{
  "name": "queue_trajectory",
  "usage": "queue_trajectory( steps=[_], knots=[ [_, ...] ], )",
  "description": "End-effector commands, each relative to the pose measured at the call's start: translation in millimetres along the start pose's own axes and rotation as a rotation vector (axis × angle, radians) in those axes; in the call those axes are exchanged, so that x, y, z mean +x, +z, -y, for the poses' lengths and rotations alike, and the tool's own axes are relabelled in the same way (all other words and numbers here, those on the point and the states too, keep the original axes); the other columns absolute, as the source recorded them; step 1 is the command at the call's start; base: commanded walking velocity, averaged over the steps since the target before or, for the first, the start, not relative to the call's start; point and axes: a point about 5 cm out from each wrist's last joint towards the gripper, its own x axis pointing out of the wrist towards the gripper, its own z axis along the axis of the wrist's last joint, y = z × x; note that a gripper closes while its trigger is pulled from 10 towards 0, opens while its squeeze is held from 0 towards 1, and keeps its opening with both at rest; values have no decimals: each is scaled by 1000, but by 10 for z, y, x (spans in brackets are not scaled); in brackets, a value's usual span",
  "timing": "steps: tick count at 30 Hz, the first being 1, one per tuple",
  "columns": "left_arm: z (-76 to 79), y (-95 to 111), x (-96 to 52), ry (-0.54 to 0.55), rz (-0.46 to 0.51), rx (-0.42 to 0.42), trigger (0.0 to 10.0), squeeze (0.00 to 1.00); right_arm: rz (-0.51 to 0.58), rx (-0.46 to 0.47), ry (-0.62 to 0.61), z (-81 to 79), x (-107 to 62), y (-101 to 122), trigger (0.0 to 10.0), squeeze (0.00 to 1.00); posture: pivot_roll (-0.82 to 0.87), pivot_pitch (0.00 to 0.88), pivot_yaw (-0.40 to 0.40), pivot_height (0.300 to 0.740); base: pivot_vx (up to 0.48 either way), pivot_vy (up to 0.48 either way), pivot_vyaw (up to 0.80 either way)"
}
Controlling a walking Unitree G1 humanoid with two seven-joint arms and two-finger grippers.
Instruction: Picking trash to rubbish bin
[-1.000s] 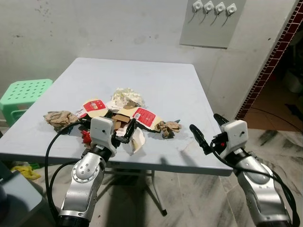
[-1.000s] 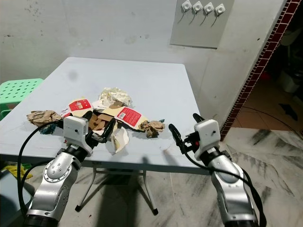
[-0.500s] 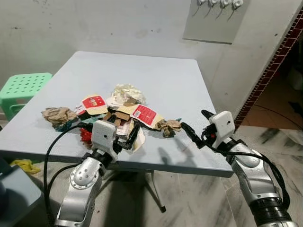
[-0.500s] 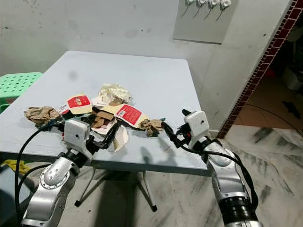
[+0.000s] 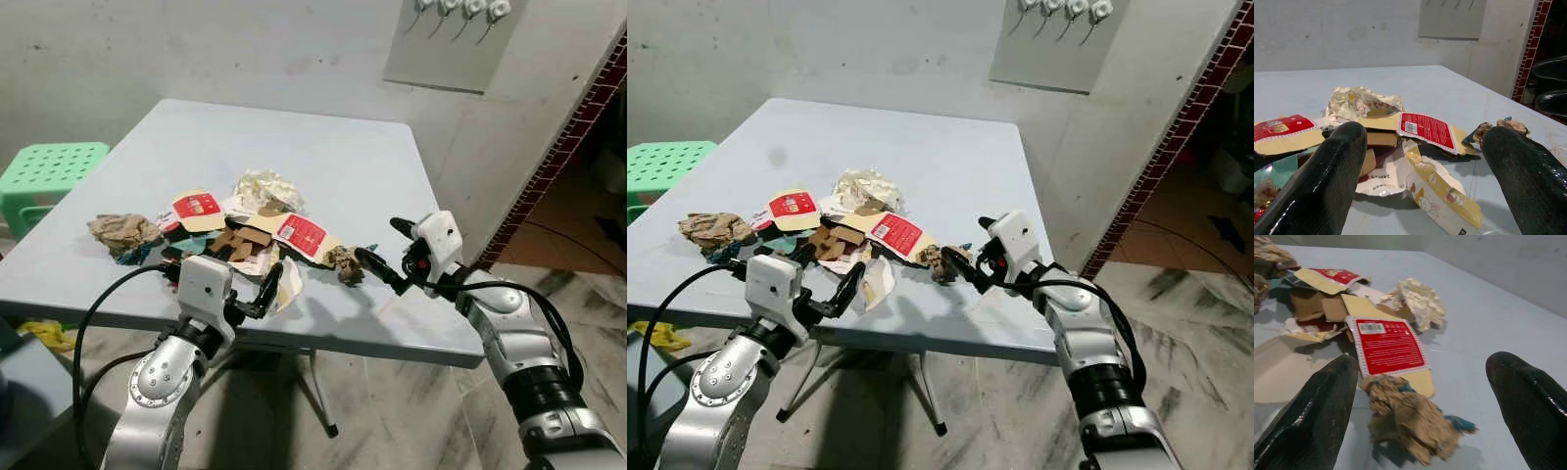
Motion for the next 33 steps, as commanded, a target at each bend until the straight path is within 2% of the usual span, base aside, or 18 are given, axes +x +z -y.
queue_trajectory(
  steps=[1, 8, 14, 22, 26, 31, 33],
  knots=[
    [27, 40, -11, -2, 5, -5, 10000, 0, -7, 4, 15, 20, 20, 8, 10000, 0, 51, 35, -98, 740, 0, 0, 0],
    [22, 72, -77, 13, -9, -9, 10000, 0, -60, 70, 38, 39, 63, -95, 10000, 0, 66, 56, -98, 740, 0, 0, 0],
    [22, 97, -105, 15, -17, -8, 10000, 0, -110, 142, -16, 62, 79, -220, 10000, 0, 66, 73, -93, 740, 0, 0, 0],
    [37, 112, -113, 10, -24, -13, 10000, 0, -128, 167, -71, 68, 105, -278, 10000, 0, 69, 84, -88, 740, 0, 0, 0],
    [37, 118, -121, 13, -28, -14, 10000, 0, -149, 203, -67, 34, 134, -315, 10000, 0, 72, 89, -90, 740, 0, 0, 0],
    [40, 121, -131, 17, -30, -16, 10000, 0, -148, 187, -63, 3, 151, -325, 9804, 0, 76, 93, -92, 740, 0, 0, 0],
    [43, 127, -143, 22, -31, -18, 10000, 0, -156, 209, -27, -40, 160, -353, 9961, 0, 80, 98, -95, 740, 0, 0, 0]
  ],
)
